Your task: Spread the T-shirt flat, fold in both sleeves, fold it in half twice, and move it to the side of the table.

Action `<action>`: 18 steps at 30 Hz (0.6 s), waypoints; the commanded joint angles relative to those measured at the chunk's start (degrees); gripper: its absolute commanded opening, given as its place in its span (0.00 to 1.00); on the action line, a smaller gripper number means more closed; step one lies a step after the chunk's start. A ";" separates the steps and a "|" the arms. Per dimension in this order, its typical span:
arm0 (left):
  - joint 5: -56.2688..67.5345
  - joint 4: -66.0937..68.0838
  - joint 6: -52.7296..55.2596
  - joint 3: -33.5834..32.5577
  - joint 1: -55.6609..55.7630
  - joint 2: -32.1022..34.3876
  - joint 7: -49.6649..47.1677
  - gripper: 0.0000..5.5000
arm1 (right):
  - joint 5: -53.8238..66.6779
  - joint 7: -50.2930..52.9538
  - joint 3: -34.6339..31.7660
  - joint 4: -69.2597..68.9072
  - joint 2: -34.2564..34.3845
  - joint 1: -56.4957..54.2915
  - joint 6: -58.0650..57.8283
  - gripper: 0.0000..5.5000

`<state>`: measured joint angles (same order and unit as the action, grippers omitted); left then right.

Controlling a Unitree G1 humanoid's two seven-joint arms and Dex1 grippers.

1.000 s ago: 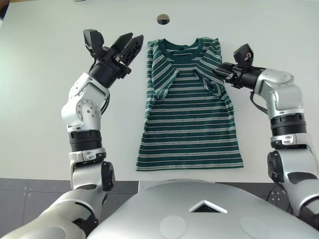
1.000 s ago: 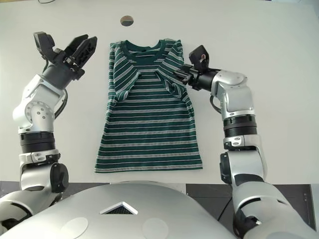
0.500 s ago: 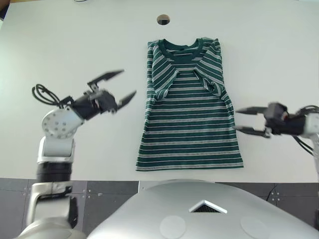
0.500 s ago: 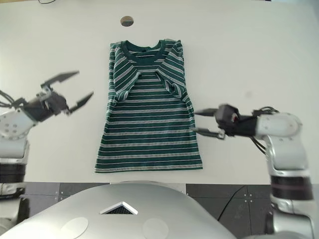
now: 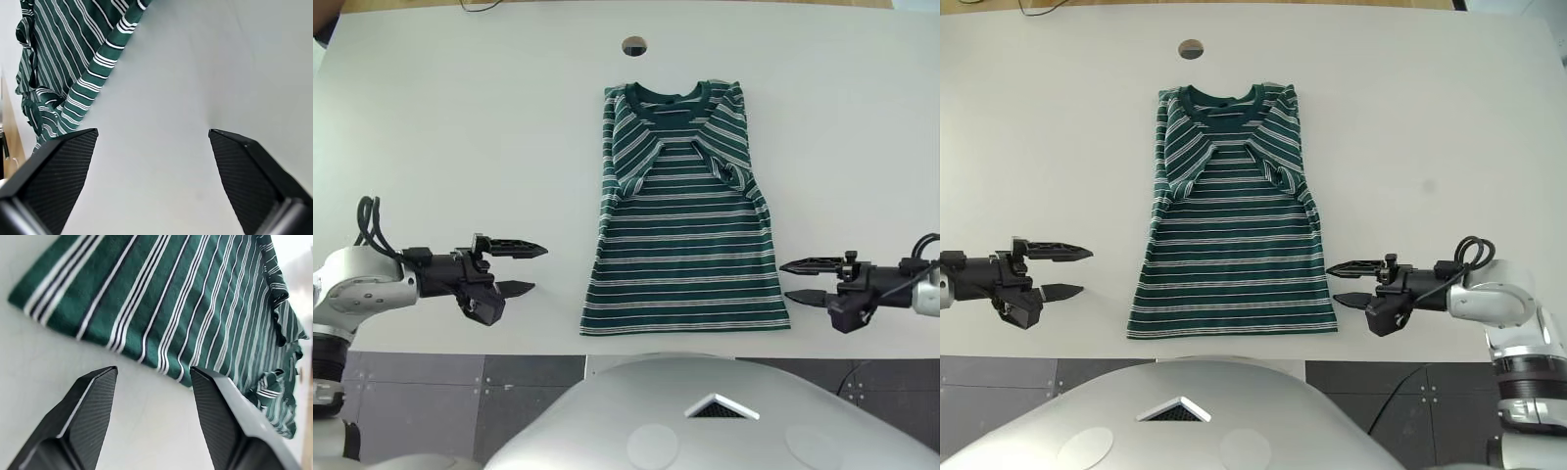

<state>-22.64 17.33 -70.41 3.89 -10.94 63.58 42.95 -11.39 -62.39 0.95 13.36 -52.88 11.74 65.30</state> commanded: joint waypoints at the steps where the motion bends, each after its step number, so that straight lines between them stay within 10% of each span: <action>1: -6.44 1.10 1.97 4.68 -3.44 -1.20 -0.25 0.77 | -6.20 1.66 3.42 4.94 -4.61 1.67 1.73 0.50; 18: -2.68 -4.48 9.33 16.15 -7.18 -2.98 -0.54 0.77 | 5.61 2.48 14.39 -8.40 -15.43 9.42 -10.87 0.50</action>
<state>-17.03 10.47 -65.75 13.37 -13.88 61.76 37.47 -3.06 -58.99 12.98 4.33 -68.30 19.82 56.95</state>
